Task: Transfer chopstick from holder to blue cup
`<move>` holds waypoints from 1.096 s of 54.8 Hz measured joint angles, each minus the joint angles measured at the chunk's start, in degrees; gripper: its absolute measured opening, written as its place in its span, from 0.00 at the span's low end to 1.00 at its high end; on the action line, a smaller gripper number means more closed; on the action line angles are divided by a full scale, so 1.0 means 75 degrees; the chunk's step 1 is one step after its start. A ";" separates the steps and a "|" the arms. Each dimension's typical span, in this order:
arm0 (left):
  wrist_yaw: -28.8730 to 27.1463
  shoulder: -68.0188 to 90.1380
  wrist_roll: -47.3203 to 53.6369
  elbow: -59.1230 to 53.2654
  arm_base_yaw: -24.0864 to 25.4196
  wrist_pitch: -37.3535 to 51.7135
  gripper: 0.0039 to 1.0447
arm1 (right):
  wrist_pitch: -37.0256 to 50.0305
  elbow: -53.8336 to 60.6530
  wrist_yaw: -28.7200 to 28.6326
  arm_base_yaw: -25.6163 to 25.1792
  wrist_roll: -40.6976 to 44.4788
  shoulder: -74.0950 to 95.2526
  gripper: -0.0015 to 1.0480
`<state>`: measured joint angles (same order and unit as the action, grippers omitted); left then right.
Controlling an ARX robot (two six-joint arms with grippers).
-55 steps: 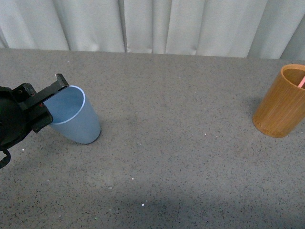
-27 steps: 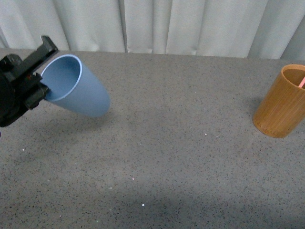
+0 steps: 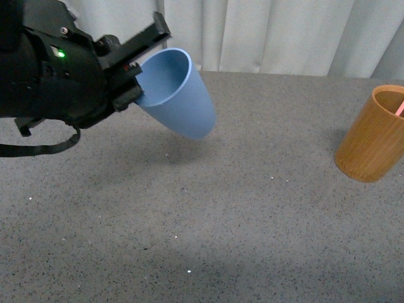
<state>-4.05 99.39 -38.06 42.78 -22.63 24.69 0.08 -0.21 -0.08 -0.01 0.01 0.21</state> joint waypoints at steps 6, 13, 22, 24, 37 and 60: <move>-0.0064 0.0312 0.0096 0.0187 -0.0233 -0.0047 0.03 | 0.0000 0.0000 0.0000 0.0000 0.0000 0.0000 0.91; -0.0216 0.0539 0.0149 0.0300 -0.0338 -0.0096 0.03 | 0.0000 0.0000 0.0000 0.0000 0.0000 0.0000 0.91; -0.0277 0.0842 0.0154 0.0341 -0.0425 -0.0122 0.03 | 0.0000 0.0000 0.0000 0.0000 0.0000 0.0000 0.91; -0.0297 0.0906 0.0154 0.0341 -0.0452 -0.0125 0.03 | 0.0000 0.0000 0.0000 0.0000 0.0000 0.0000 0.91; -0.0323 0.1177 0.0149 0.0402 -0.0691 -0.0146 0.03 | 0.0000 0.0000 0.0000 0.0000 0.0000 0.0000 0.91; -0.0466 0.1288 0.0224 0.0487 -0.0793 -0.0157 0.03 | 0.0000 0.0000 0.0000 0.0000 0.0000 0.0000 0.91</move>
<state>-7.55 109.06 -36.38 46.44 -28.58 23.51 0.08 -0.21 -0.08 -0.01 0.01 0.21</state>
